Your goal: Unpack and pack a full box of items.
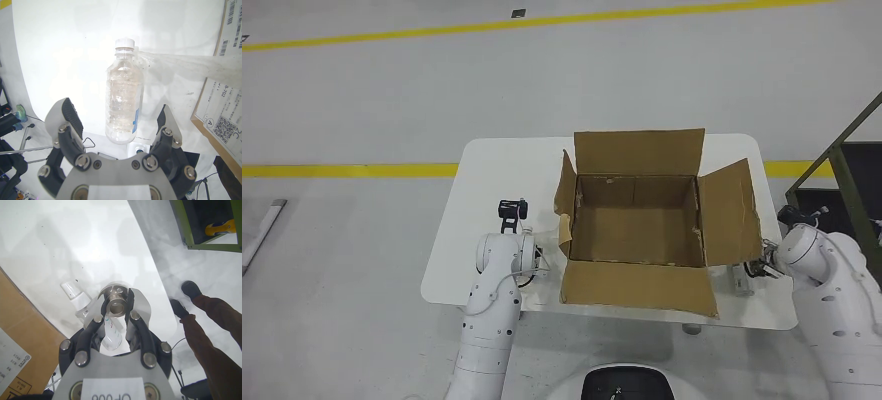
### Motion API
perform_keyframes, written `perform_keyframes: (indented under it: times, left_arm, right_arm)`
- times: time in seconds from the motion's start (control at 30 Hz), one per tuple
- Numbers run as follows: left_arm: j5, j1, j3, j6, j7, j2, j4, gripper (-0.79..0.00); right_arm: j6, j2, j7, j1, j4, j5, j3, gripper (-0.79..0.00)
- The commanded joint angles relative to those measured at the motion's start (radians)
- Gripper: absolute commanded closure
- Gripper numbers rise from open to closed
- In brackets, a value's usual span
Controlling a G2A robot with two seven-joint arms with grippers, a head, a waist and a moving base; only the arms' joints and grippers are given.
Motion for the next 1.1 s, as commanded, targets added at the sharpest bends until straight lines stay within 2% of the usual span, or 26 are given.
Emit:
perform_keyframes:
  times: [0.0, 0.03, 0.1, 0.2, 0.33, 0.43, 0.53, 0.6, 0.63, 0.73, 0.83, 0.93, 1.07]
  left_arm:
    - [0.0, 0.0, 0.0, 0.0, 0.0, 0.0, 0.0, -0.785]
    - [0.0, 0.0, 0.0, 0.0, 0.0, 0.0, 0.0, -0.785]
    - [0.0, 0.0, 0.0, 0.0, 0.0, 0.0, 0.0, -0.785]
    - [0.0, 0.0, 0.0, 0.0, 0.0, 0.0, 0.0, -0.785]
    - [0.0, 0.0, 0.0, 0.0, 0.0, 0.0, 0.0, -0.785]
    - [0.0, 0.0, 0.0, 0.0, 0.0, 0.0, 0.0, -0.785]
    - [0.0, 0.0, 0.0, 0.0, 0.0, 0.0, 0.0, -0.785]
    - [0.0, 0.0, 0.0, 0.0, 0.0, 0.0, 0.0, -0.785]
    - [0.0, 0.0, 0.0, 0.0, 0.0, 0.0, 0.0, -0.785]
    - [0.0, 0.0, 0.0, 0.0, 0.0, 0.0, 0.0, -0.785]
    - [0.0, 0.0, 0.0, 0.0, 0.0, 0.0, 0.0, -0.785]
    - [0.0, 0.0, 0.0, 0.0, 0.0, 0.0, 0.0, -0.785]
    - [0.0, 0.0, 0.0, 0.0, 0.0, 0.0, 0.0, -0.785]
  right_arm:
    - [0.0, 0.0, 0.0, 0.0, 0.0, -0.001, 0.0, -0.185]
    - [-0.002, 0.0, 0.002, -0.001, -0.001, -0.001, 0.002, -0.228]
    - [-0.003, 0.0, 0.003, -0.002, -0.007, -0.002, 0.005, -0.24]
    - [-0.006, 0.001, 0.006, -0.01, -0.021, 0.0, 0.015, -0.314]
    - [-0.006, 0.001, 0.006, -0.017, -0.048, 0.005, 0.022, -0.32]
    - [-0.008, -0.001, -0.026, -0.038, -0.132, 0.071, 0.047, -0.314]
    - [-0.046, -0.005, -0.155, -0.094, -0.251, 0.177, 0.095, -0.256]
    - [-0.082, -0.01, -0.292, -0.148, -0.323, 0.258, 0.127, -0.043]
    - [-0.114, -0.014, -0.376, -0.175, -0.355, 0.296, 0.138, 0.0]
    - [-0.206, -0.024, -0.55, -0.239, -0.39, 0.45, 0.169, 0.0]
    - [-0.274, -0.025, -0.641, -0.273, -0.412, 0.49, 0.183, 0.0]
    - [-0.295, -0.027, -0.667, -0.287, -0.43, 0.551, 0.196, 0.0]
    - [-0.295, -0.027, -0.667, -0.287, -0.43, 0.551, 0.196, 0.0]
